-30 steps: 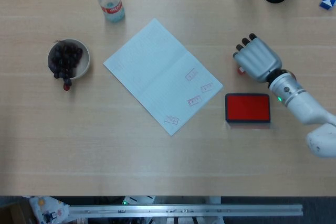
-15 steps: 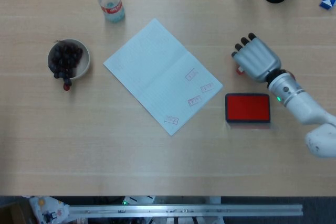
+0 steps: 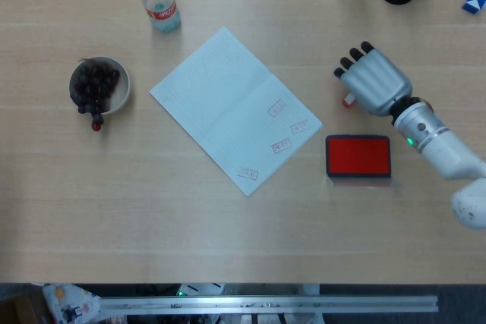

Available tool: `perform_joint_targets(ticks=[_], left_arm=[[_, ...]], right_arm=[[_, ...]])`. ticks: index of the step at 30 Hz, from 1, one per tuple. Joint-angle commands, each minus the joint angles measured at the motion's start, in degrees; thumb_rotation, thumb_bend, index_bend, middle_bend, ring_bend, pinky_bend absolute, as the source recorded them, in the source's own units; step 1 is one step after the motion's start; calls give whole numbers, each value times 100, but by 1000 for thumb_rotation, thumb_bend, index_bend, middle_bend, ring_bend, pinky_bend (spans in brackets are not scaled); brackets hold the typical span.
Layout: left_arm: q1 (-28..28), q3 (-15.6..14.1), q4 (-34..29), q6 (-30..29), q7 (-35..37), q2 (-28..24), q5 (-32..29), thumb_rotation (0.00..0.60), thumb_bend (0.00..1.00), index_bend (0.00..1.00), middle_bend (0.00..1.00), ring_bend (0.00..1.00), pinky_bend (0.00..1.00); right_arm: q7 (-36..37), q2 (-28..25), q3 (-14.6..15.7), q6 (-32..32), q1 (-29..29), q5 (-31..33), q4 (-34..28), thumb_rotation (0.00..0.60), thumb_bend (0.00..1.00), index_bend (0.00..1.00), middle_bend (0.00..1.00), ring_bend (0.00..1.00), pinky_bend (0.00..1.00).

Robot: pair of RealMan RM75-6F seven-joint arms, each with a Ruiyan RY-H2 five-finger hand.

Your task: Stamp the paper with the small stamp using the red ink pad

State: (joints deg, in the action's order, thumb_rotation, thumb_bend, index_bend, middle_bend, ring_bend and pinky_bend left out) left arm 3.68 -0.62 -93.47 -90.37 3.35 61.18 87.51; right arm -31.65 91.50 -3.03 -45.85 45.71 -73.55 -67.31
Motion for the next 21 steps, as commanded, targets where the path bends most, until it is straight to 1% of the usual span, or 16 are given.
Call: perform_joint_targets(ticks=[1,6,8,12,16,21], left_arm=[[-16,7,-7,18,-12,-1,0,600,223,114,113,146,138],[-73,23,-16,77,-54,29,15,600,223,114,113,147,138],[-94,33,-5,91,-70,53,20,600,223,114,113,146,138],[-133,71,31,118,-103,115,-10,600,223,114,113,146,138],[-167,82,47,148,-132,132,-9,600,223,114,113,147,138],[-180,83,57,134,-132,132,17,600,223,115,113,146,138]], right_arm=[[64,-614,-32,-254,-119,-64,-746,600,262,327,353,249,248],[174,-1276,-45,-694,-371,-136,-1525,600,266,327,353,249,248],[185,-1482,-35,-921,-499,-184,-1712,600,277,339,358,250,246],[76,-1852,-4,-1497,-871,-164,-2061,600,307,423,396,276,264],[-96,-2235,110,-2219,-1403,-136,-2441,600,319,490,426,326,289],[-74,-2676,248,-2875,-1989,-94,-2746,600,320,510,442,351,318]])
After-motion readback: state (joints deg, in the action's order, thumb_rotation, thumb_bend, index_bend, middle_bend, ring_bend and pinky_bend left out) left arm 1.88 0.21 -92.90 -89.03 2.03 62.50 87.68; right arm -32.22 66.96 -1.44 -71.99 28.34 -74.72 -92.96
